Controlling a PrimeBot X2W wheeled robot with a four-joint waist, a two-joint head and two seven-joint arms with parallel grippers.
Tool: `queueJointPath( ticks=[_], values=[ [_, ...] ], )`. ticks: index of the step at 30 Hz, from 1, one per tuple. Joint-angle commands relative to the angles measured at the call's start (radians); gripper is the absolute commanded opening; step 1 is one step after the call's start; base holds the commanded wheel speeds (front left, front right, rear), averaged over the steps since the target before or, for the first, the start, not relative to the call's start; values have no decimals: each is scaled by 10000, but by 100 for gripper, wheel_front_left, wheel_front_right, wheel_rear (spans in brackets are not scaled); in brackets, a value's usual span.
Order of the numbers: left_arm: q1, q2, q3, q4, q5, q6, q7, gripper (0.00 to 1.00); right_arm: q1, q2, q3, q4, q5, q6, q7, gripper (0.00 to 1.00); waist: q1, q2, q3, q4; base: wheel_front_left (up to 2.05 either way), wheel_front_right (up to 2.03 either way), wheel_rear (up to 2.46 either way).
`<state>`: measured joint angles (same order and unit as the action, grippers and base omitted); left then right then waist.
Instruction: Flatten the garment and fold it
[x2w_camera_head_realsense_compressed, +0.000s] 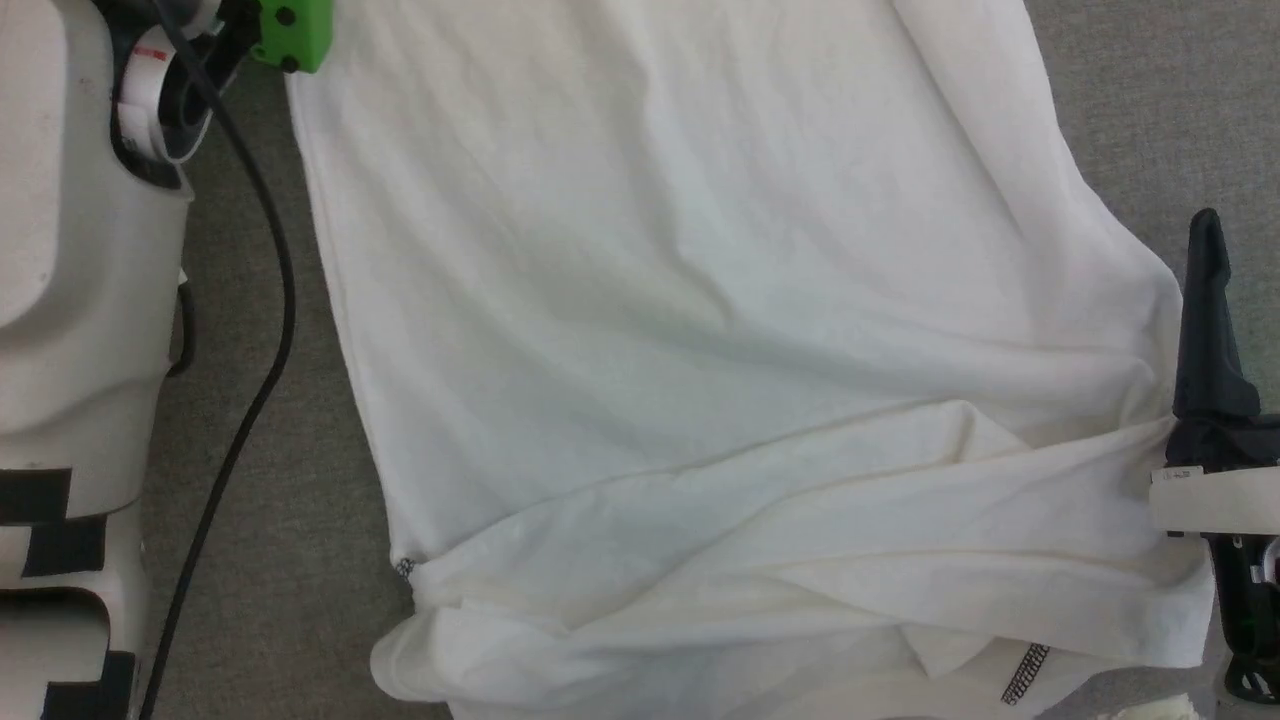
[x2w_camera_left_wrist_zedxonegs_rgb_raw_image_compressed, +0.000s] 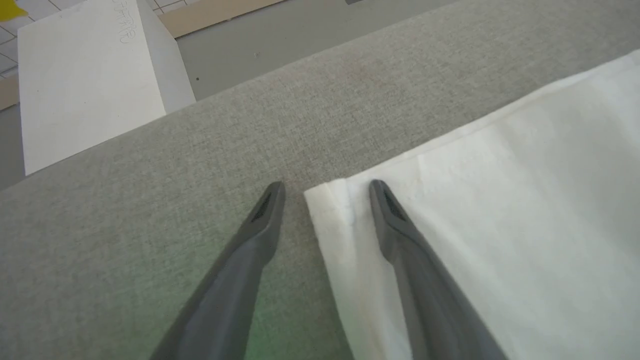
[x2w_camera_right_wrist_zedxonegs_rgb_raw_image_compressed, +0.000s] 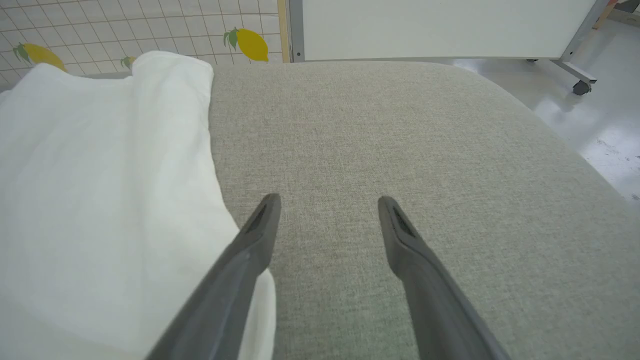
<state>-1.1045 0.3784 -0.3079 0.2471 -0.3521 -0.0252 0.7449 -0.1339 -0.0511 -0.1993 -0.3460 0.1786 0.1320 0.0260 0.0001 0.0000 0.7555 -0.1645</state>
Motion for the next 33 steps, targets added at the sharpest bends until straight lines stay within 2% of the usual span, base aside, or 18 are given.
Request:
queueJointPath(
  ticks=[1,7,13,20,24,28,31,33],
  values=[
    [230,82,-99,230,-61,28,362,0,-216,8,-12,39,29,-13,-76,100,-1,0,64,-65,0,0,0],
    [555,72,71,-252,-457,170,721,0,-285,9,-206,96,-80,-13,-91,100,-1,0,-218,116,0,0,0],
    [754,75,333,-719,-515,292,-163,0,-358,9,-239,-70,-420,-13,46,100,-1,0,-902,550,0,0,0],
    [1557,223,546,-933,-774,355,-497,0,-390,-279,-339,-446,-871,-13,619,100,-1,0,-1627,1220,0,0,0],
    [2068,288,723,-1135,-968,447,-641,0,-977,-943,-34,-562,-716,-13,1237,100,-1,0,-1773,1514,0,0,0],
    [2359,257,771,-1367,-1110,484,-735,0,-2437,-2047,383,-464,-243,-13,2161,100,-1,0,-1723,1776,0,0,0],
    [2405,135,721,-1496,-1171,520,-786,0,-3854,-2953,823,86,81,-13,3098,100,-1,0,-1585,1960,0,0,0],
    [2340,17,649,-1552,-1207,513,-817,0,-4812,-3326,1102,701,414,-13,3762,100,-1,0,-1454,2070,0,0,0]
  ],
)
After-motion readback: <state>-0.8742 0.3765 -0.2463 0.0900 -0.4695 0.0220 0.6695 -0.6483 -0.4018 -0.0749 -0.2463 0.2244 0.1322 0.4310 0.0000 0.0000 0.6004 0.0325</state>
